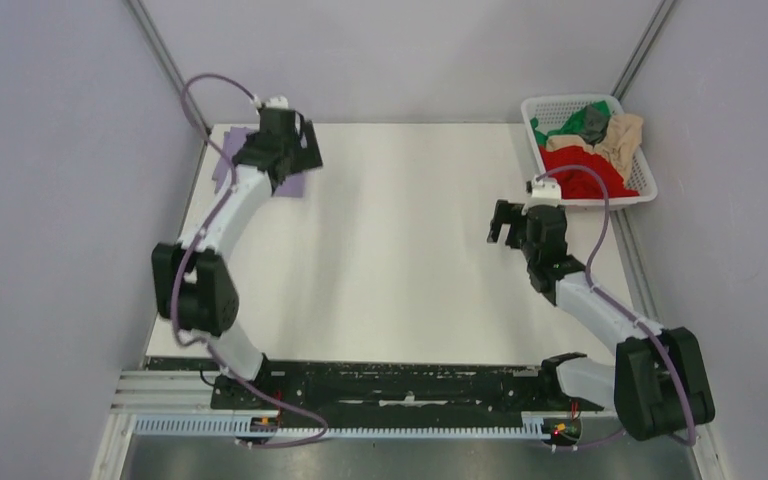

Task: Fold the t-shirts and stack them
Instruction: Reset both arms

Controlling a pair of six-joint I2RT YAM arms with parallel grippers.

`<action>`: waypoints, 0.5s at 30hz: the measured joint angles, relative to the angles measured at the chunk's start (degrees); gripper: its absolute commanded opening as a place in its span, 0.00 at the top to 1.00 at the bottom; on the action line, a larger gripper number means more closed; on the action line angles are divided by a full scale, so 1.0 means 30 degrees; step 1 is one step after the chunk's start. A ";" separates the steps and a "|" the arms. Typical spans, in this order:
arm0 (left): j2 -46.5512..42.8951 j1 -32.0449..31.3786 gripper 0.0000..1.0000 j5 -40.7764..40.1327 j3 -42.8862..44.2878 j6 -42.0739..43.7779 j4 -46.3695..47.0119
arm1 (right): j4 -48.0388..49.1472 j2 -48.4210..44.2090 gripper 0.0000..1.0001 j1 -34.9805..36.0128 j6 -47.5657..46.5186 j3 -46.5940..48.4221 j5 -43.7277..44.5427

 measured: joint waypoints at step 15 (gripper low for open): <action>-1.4360 -1.0091 0.00 0.1668 -1.9883 -0.7461 0.2973 | -0.3045 -0.9049 0.02 0.0000 0.1727 -0.7402 -0.2310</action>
